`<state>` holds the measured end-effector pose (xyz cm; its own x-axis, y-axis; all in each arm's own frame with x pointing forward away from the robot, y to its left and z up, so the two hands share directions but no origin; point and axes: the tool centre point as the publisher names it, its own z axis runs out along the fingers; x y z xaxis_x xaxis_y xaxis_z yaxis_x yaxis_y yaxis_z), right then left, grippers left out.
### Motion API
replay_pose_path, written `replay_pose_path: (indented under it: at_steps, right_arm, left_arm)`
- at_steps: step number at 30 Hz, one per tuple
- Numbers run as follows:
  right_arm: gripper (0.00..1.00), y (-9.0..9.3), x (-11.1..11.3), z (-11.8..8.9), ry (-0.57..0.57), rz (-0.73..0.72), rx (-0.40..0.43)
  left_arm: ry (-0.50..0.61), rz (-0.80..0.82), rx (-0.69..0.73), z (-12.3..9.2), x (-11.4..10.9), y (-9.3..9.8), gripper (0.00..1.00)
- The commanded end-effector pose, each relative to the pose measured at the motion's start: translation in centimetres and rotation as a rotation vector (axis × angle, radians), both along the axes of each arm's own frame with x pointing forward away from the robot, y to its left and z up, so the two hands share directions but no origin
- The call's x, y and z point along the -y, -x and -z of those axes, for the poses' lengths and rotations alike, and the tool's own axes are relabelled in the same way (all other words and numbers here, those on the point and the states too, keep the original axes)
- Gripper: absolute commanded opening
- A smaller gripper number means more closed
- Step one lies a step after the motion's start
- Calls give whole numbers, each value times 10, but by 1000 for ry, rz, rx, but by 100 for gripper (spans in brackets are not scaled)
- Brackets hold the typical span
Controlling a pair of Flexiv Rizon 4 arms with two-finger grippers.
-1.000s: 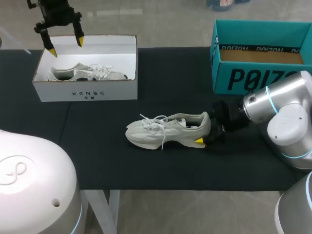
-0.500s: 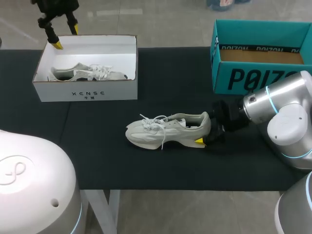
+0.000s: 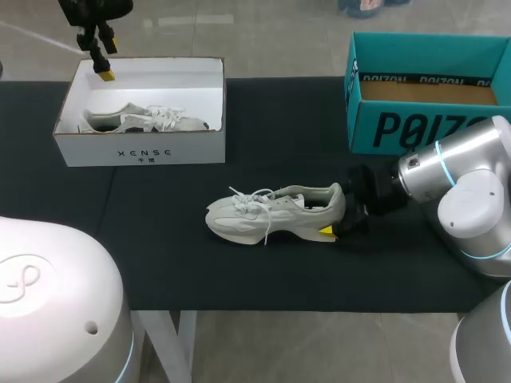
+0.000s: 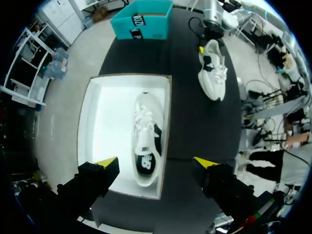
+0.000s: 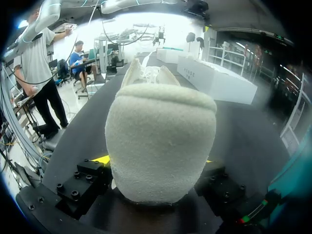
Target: Take the shoe out of the shoebox, open the shoe tongue, remove and reinsert the insole, then place the shoe into the shoebox
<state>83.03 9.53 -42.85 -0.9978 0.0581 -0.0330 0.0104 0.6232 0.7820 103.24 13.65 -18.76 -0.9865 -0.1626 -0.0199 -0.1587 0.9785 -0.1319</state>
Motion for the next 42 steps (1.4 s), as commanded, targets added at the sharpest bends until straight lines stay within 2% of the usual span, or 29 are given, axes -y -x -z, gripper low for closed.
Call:
replay_pose_path:
  at_steps: [1,9,13,15,16,21,25,30,36,42]
  right_arm:
    - [0,0,-3,3,3,2,0]
    - [0,0,-3,3,3,2,0]
    - [0,0,-3,3,3,2,0]
    - [0,0,-3,3,3,2,0]
    - [0,0,-3,3,3,2,0]
    - [0,0,-3,3,3,2,0]
    - [0,0,-3,3,3,2,0]
    - [0,0,-3,3,3,2,0]
    - [0,0,-3,3,3,2,0]
    - [0,0,-3,3,3,2,0]
  left_arm:
    - [-19,-372,74,2,2,7,100]
    - [-19,-372,74,2,2,7,100]
    - [-33,-709,1,-1,12,2,100]
    - [-7,-802,22,-3,17,7,100]
    - [4,-885,-17,-3,20,10,100]
    - [36,-1102,28,-4,47,34,100]
    - [47,-1167,82,0,66,53,100]
    - [47,-1141,93,11,100,83,100]
    - [-10,-1107,74,26,144,121,100]
    - [-2,-1103,44,44,174,140,100]
